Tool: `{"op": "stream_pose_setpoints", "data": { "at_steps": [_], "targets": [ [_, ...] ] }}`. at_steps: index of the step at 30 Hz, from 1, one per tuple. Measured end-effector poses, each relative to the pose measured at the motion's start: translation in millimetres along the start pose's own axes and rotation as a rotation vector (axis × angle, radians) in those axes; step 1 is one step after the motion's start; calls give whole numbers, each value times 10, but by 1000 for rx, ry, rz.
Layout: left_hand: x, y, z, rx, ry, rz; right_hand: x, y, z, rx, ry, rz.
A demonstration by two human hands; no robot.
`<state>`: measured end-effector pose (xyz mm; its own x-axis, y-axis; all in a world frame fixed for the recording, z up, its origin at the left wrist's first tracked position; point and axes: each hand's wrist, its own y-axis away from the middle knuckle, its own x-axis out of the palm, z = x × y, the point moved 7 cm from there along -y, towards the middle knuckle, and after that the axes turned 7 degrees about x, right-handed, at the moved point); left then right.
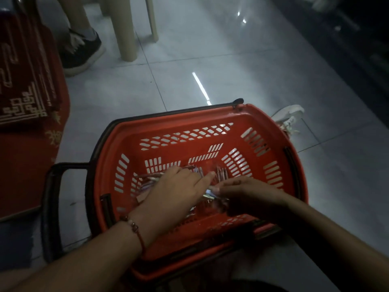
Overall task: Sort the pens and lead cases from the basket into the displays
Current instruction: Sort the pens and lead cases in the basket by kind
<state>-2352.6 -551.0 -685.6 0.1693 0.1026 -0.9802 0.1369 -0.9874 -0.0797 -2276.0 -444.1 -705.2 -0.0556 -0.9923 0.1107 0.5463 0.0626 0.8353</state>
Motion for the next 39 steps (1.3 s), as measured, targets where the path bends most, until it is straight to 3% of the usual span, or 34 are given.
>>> {"op": "stream_pose_setpoints", "data": {
  "at_steps": [6, 11, 17, 21, 26, 31, 34, 37, 39],
  "targets": [
    [-137, 36, -228, 37, 4, -22, -135, 380, -141, -39, 50, -222],
    [-180, 99, -436, 101, 14, -85, -293, 672, -256, -58, 211, -244],
    [-213, 106, -623, 201, -10, -68, -94, 685, -116, -189, 697, -276],
    [-122, 83, -457, 109, -14, 2, -195, 548, -26, -176, 833, -283],
    [-37, 140, -103, -102, 47, 31, -638, 221, 33, -65, 1001, -426],
    [156, 222, 130, -245, 35, 74, -1209, -497, -85, 128, 593, -656],
    [309, 188, 149, -261, 46, 133, -1368, -991, -316, 344, 575, -679],
    [388, 157, 223, -253, 60, 148, -1497, -1464, -623, 525, 715, -589],
    [465, 159, 282, -255, 77, 148, -1532, -1593, -754, 630, 645, -537]
  ]
}}
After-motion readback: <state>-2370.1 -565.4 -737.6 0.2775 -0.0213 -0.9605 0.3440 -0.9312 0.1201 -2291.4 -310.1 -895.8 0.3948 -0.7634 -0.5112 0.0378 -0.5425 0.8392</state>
